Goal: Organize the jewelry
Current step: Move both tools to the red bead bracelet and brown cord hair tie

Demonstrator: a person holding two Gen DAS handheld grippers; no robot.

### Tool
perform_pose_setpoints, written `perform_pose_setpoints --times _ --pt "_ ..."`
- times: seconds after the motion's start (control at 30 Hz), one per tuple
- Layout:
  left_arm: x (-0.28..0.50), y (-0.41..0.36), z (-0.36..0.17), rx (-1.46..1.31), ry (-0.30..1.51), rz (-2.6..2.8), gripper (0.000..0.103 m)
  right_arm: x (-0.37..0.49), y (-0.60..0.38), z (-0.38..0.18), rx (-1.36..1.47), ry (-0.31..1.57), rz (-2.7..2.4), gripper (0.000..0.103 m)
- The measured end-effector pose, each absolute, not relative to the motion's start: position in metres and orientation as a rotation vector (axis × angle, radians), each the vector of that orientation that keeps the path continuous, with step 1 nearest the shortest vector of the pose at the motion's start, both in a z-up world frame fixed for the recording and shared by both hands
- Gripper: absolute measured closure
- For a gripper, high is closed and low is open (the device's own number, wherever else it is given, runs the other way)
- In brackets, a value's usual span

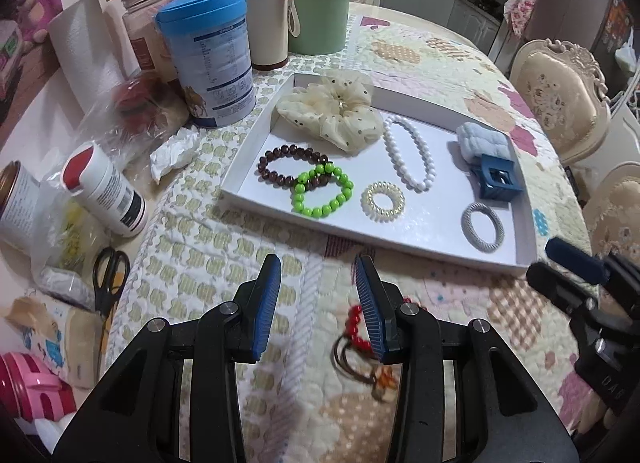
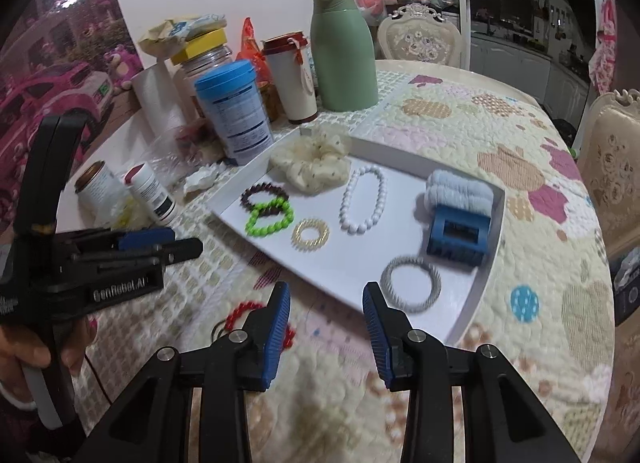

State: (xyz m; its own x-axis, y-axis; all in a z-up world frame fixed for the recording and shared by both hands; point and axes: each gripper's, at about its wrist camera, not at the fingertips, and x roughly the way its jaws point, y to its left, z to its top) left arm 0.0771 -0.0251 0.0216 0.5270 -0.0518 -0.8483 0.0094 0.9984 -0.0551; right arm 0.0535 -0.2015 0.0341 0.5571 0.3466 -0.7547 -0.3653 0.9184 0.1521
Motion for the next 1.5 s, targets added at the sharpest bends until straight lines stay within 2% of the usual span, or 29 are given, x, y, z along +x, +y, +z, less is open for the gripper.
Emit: perform_pose_setpoints --times 0.23,0.5,1.27,1.5 --pt "0.061 -0.008 0.018 -0.091 1.040 -0.038 0.064 0.017 -0.186 0.004 -0.054 0.941 0.479 0.067" --pt "0.050 0.009 0.003 -0.135 1.087 -0.017 0.064 0.012 -0.169 -0.032 -0.067 1.002 0.519 0.067" --pt "0.044 0.005 -0.006 -0.133 1.118 -0.024 0.064 0.011 -0.152 -0.039 -0.066 1.034 0.557 0.067" --pt "0.047 0.014 -0.011 -0.159 1.135 -0.009 0.064 0.012 -0.143 -0.053 -0.079 1.043 0.582 0.057"
